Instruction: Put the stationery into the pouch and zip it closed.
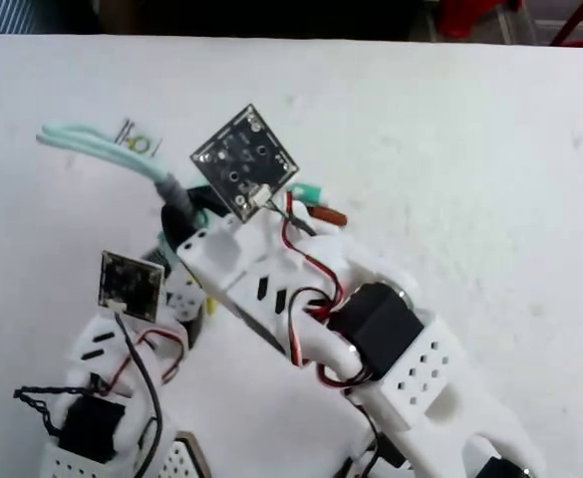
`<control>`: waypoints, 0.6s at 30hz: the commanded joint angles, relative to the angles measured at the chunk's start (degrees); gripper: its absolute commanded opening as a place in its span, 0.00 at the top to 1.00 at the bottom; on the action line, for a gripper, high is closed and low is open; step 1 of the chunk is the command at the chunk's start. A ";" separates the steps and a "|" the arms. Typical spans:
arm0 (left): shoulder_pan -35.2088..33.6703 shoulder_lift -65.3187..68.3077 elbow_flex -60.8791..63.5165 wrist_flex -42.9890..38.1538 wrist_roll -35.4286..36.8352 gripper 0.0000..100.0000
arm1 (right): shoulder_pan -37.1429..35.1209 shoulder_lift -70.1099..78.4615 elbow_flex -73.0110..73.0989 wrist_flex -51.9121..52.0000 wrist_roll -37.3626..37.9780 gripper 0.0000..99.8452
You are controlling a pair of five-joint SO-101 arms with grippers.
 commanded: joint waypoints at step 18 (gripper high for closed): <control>0.31 -0.75 -7.21 11.60 -4.40 0.98 | 11.82 11.74 -0.79 -14.20 0.09 0.98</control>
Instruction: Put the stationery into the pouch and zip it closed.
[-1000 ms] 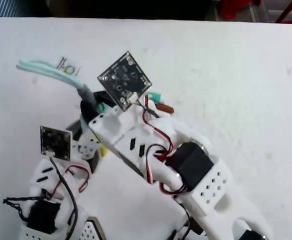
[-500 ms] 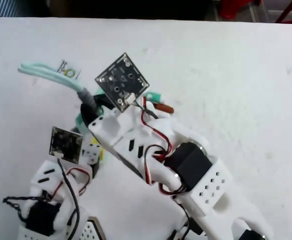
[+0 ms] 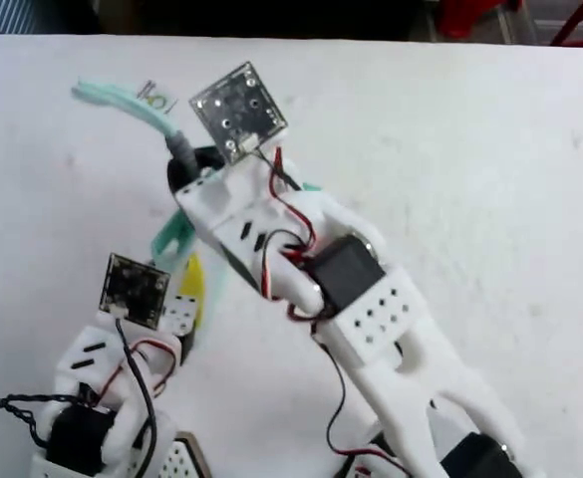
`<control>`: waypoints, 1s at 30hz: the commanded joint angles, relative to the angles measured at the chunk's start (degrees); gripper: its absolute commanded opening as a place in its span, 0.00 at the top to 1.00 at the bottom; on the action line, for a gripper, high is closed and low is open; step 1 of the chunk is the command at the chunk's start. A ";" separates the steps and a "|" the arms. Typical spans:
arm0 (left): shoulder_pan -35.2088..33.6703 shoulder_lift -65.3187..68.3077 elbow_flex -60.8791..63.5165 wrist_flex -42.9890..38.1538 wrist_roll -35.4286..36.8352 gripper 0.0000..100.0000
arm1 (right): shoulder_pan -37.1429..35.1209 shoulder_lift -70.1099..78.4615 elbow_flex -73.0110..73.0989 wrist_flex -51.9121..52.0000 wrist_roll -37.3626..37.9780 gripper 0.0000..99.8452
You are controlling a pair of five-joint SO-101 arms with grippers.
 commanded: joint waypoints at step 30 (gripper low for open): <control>0.40 -0.75 -1.58 0.18 -0.62 0.98 | 14.73 2.77 -0.97 -8.84 0.18 0.98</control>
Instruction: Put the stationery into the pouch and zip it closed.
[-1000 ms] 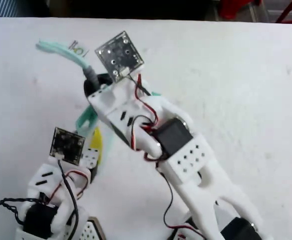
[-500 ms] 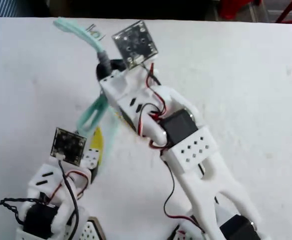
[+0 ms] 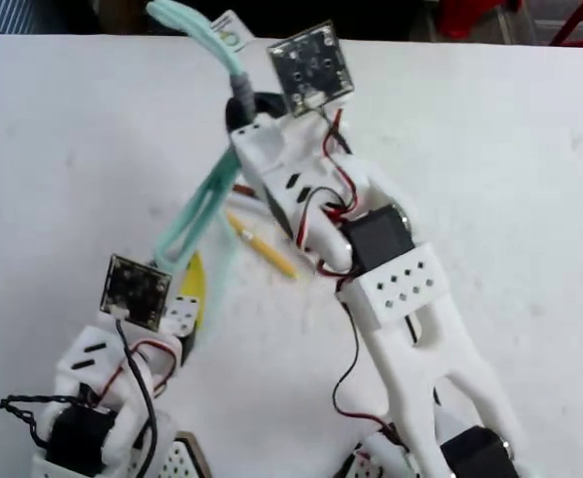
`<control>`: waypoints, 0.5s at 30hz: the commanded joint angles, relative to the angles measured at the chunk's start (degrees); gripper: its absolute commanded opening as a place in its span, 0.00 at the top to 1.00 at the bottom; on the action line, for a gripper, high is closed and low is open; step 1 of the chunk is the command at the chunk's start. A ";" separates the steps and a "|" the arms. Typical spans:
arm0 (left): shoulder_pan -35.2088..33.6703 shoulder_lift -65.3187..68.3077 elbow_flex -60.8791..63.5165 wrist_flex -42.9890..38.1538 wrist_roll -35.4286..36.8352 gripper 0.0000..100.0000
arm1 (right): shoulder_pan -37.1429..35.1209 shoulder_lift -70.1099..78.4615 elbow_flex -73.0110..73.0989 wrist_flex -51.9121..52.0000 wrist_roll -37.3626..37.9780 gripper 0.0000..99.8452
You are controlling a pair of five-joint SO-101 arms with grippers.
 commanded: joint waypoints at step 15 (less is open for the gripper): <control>0.22 -0.75 -1.67 0.18 -0.44 0.98 | 2.24 2.95 -3.87 -2.77 0.09 0.98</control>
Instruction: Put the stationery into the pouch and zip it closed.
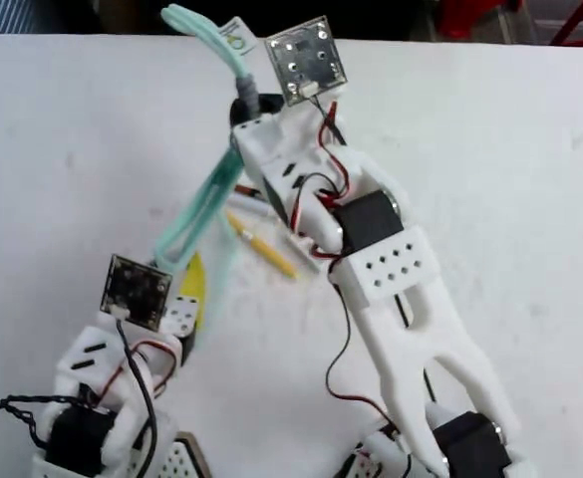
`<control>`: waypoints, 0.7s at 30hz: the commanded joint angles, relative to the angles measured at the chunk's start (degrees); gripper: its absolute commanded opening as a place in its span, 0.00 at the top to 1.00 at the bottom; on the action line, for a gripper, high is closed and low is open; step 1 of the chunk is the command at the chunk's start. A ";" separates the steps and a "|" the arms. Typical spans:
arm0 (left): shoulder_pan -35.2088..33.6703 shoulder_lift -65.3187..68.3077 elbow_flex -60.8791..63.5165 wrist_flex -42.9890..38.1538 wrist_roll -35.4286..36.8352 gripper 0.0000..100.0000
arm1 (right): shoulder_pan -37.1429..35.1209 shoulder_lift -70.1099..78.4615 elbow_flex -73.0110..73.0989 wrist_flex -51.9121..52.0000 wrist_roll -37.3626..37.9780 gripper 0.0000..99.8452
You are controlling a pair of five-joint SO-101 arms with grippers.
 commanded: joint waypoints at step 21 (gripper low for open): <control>0.22 -0.75 -1.67 0.18 -1.49 0.98 | 1.36 3.82 -3.34 -6.90 0.09 0.98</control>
